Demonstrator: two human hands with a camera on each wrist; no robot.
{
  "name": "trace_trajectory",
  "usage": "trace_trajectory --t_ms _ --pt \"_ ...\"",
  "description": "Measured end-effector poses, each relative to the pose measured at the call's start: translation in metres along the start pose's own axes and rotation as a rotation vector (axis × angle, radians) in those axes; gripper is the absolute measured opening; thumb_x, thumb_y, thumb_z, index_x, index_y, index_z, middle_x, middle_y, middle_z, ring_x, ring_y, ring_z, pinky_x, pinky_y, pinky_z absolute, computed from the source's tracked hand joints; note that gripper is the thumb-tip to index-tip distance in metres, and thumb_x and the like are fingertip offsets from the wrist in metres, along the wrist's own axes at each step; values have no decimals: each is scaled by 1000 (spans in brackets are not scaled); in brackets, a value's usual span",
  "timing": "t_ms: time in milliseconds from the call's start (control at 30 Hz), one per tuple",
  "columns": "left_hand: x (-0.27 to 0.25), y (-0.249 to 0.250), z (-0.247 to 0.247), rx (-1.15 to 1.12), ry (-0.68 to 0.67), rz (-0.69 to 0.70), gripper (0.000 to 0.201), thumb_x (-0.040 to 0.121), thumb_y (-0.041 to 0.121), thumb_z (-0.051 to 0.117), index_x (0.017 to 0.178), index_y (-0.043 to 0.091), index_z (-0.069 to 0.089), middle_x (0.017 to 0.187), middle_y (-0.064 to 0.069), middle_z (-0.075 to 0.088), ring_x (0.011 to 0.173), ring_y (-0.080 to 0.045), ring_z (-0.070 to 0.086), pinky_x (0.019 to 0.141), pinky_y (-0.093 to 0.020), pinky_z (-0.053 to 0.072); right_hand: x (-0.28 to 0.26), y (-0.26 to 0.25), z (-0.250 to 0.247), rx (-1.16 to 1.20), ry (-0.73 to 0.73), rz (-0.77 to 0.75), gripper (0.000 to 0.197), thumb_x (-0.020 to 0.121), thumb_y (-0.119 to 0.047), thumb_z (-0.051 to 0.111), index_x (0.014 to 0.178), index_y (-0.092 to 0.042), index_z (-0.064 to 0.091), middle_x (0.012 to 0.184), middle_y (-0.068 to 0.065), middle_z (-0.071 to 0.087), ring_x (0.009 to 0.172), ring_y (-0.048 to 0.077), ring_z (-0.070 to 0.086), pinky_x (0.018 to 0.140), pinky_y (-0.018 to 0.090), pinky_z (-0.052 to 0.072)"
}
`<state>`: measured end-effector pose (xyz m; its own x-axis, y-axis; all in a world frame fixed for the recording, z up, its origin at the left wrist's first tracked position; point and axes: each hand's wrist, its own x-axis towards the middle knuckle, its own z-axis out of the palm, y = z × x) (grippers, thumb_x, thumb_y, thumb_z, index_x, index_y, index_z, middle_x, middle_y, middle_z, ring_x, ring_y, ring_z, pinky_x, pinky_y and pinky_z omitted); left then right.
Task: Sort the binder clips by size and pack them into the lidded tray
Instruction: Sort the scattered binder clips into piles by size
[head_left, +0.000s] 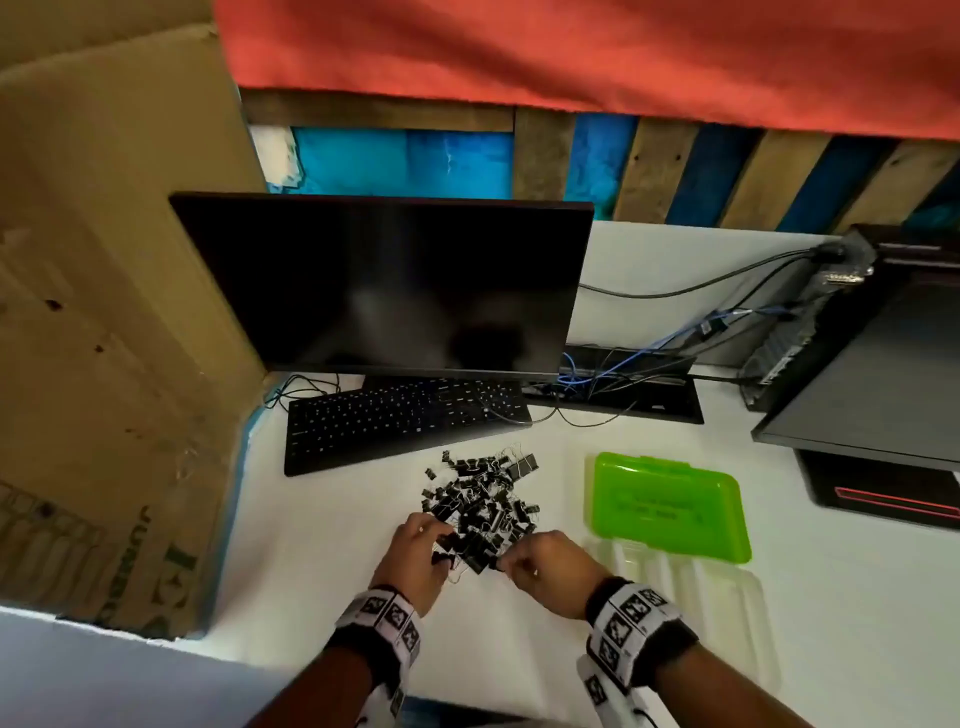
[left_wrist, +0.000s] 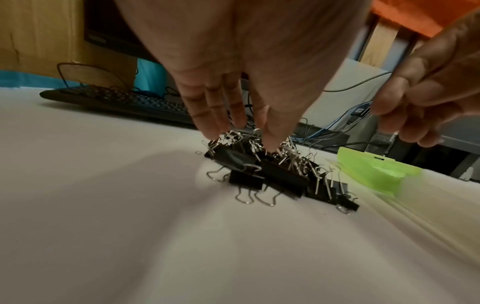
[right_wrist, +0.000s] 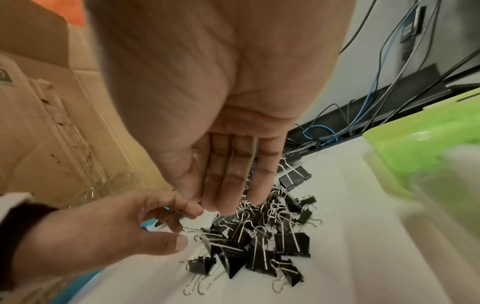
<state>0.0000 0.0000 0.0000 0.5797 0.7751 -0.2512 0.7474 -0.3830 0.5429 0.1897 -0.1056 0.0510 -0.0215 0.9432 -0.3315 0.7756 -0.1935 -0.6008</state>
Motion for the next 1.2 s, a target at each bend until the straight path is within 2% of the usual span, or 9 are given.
trace_trajectory --t_ms 200,367,467,633,733,833,900,1000,1200 --pt "21 -1 -3 -97 -41 -77 29 84 2 57 107 20 64 107 2 53 97 -14 59 98 -28 46 30 -10 5 -180 -85 -50 32 87 -13 46 110 -22 66 114 4 66 103 25 60 89 36 50" --pt "37 1 -21 -140 -57 -1 16 87 17 62 101 24 67 96 3 62 85 -12 59 80 -21 46 53 -9 17 -370 -106 -158 35 91 -15 47 126 -16 54 124 10 57 111 33 54 94 45 48" --pt "46 -1 -33 -119 -97 -34 29 87 27 64 116 27 59 95 6 67 84 -10 61 81 -23 49 64 -4 24 -436 -175 -185 32 93 -14 48 124 -19 56 125 8 58 112 32 54 93 43 49" --pt "67 3 -30 -35 -151 -59 43 87 23 64 128 27 53 109 -6 65 93 -20 64 91 -31 51 71 3 21 -495 -260 -219 30 89 -3 49 114 -14 62 118 12 62 107 34 59 85 41 51" --pt "76 6 -20 19 -130 -24 30 88 22 60 118 22 63 118 -8 60 102 -25 61 94 -32 49 70 5 19 -547 -262 -288 30 87 -15 59 116 -18 58 122 6 60 109 32 58 87 42 50" --pt "80 7 -17 26 -112 -24 15 88 20 60 97 16 70 103 -5 59 93 -25 62 84 -28 50 69 16 33 -568 -288 -416 40 75 -21 72 112 -28 62 115 -1 65 100 28 65 77 42 58" --pt "79 6 -20 -2 -102 -17 12 88 18 59 87 13 70 93 -2 54 86 -24 61 78 -28 50 71 13 37 -553 -311 -446 26 80 -15 67 106 -20 66 110 3 66 98 30 65 70 44 59" --pt "76 -3 -30 -45 -92 8 14 88 14 57 83 15 70 90 -2 53 83 -22 60 80 -30 51 77 0 29 -500 -332 -402 25 92 -10 50 115 -7 58 117 15 60 104 36 60 81 47 54" --pt "53 -32 -55 -161 24 -19 15 86 10 60 76 20 65 76 6 52 73 -11 53 74 -21 43 83 -16 -13 -137 -144 -261 23 94 -25 53 108 -14 69 112 3 67 97 16 63 89 23 47"
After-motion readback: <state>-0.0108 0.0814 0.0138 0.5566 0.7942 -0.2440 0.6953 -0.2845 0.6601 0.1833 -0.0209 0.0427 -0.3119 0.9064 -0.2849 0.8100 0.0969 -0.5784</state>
